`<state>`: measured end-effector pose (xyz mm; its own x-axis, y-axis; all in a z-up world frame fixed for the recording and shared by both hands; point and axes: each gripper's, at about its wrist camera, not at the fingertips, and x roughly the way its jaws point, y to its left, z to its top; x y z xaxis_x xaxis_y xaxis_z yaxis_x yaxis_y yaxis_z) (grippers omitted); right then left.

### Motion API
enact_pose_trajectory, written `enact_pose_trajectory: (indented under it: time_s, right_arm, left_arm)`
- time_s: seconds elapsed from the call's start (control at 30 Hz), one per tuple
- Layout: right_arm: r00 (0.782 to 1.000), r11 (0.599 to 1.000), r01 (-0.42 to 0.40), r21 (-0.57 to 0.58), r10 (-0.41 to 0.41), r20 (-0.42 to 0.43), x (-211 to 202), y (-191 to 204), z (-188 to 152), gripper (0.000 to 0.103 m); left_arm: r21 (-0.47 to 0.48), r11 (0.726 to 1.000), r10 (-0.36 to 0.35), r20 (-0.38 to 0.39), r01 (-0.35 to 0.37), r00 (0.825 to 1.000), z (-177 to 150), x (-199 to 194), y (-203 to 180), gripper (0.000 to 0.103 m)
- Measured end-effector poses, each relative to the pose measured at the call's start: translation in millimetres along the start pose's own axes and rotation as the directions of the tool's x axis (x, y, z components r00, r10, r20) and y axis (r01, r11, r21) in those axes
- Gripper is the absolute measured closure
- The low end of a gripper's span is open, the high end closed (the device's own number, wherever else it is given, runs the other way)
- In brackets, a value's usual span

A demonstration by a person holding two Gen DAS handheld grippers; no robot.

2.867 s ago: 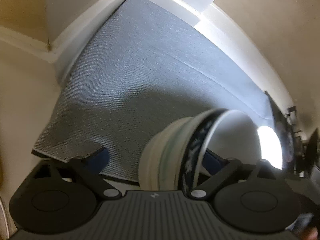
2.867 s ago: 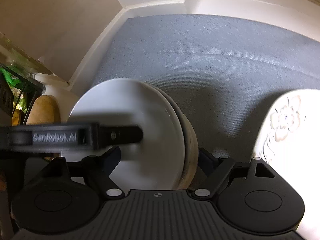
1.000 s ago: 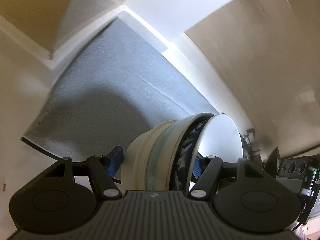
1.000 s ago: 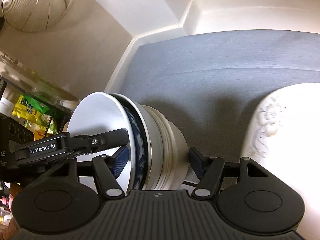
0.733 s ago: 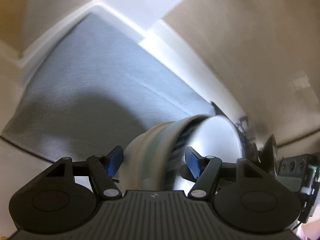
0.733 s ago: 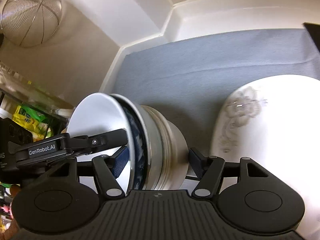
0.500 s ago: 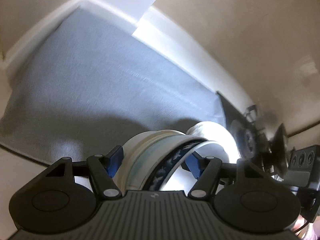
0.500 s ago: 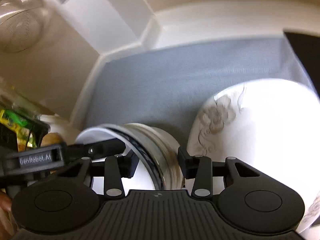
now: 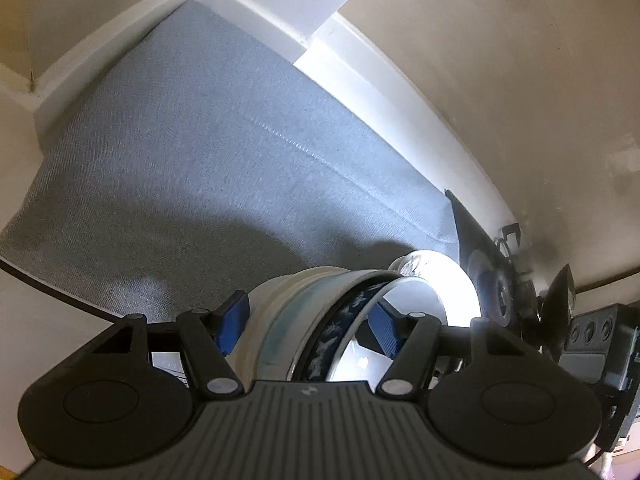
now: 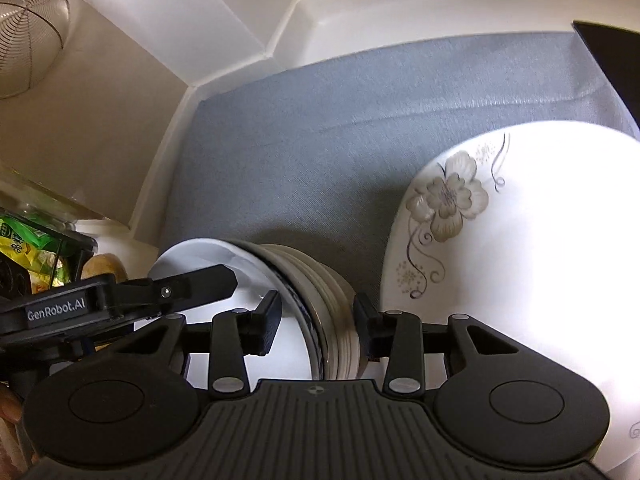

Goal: Organize plates and bowls
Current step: 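Lift the bowl stack with both grippers toward the flower-patterned plates, then carry the bowl stack with both grippers over the flower-patterned plate stack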

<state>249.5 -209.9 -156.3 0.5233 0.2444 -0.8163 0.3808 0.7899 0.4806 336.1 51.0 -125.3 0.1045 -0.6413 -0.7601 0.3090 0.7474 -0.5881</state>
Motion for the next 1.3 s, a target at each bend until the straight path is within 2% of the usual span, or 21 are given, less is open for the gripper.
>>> enact_pose_trajectory:
  time_s: [0.2,0.7,1.0,1.3]
  right_arm:
    - [1.0,1.0,0.011,-0.021,-0.011,0.03,-13.6,8.3,6.6,0.061]
    - [0.994,0.998,0.045,0.046,-0.049,0.101,-43.1,-4.9,0.8,0.061]
    - [0.985,0.991,0.078,0.108,-0.094,0.144,-60.0,-26.3,-2.6,0.061]
    - [0.969,0.964,0.15,0.22,-0.187,0.158,-80.3,-74.7,-9.8,0.061]
  left_arm:
    - [0.011,1.0,-0.016,0.011,0.015,1.0,6.4,-7.5,-9.8,0.034]
    - [0.107,0.991,-0.088,0.035,0.084,0.996,9.8,-12.8,-46.4,0.034]
    - [0.153,0.981,-0.118,-0.001,0.117,0.993,9.6,6.9,-73.4,0.034]
    - [0.235,0.955,-0.155,-0.117,0.179,0.981,3.6,59.1,-117.8,0.034]
